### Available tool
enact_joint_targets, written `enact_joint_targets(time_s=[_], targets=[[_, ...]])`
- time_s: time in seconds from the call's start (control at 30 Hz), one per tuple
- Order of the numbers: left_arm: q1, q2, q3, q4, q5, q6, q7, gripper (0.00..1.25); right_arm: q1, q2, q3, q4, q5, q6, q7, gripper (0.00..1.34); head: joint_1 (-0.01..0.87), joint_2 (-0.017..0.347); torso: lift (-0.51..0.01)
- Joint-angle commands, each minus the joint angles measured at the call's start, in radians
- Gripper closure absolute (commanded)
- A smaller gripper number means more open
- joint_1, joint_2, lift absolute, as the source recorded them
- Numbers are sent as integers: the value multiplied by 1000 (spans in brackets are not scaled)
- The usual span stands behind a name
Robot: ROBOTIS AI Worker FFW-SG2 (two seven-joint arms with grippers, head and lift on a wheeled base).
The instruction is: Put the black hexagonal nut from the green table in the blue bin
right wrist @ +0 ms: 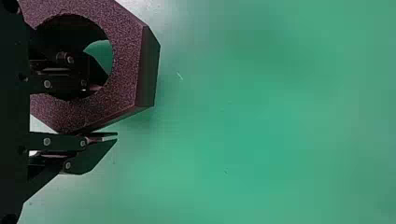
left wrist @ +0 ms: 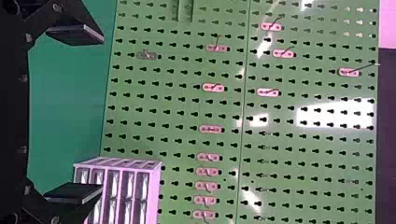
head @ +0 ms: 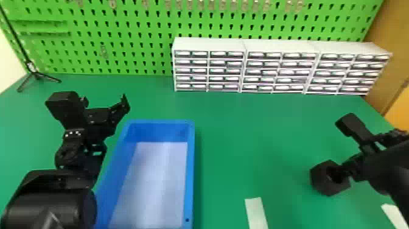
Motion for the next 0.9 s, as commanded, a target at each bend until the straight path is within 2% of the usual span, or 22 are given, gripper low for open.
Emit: enact_joint_targets(time_s=[0.0,0.2,0.47,0.67,0.87], targets=[[1,0,1,0,0,0,0,163,-9,-3,4,-46,8,24,5,911,686,28,-96],[3,0,1,0,0,0,0,162,-37,0,17,-112,3,42,11,909,686,28,-96],[3,0,-1,0,0,0,0,162,-83,5,40,-183,-43,64,11,909,686,28,-96],[3,0,1,0,0,0,0,162,-126,14,71,-203,-113,64,8,911,686,28,-96],[1,0,-1,0,0,0,0,162,-172,24,105,-206,-241,67,-20,911,686,28,-96]])
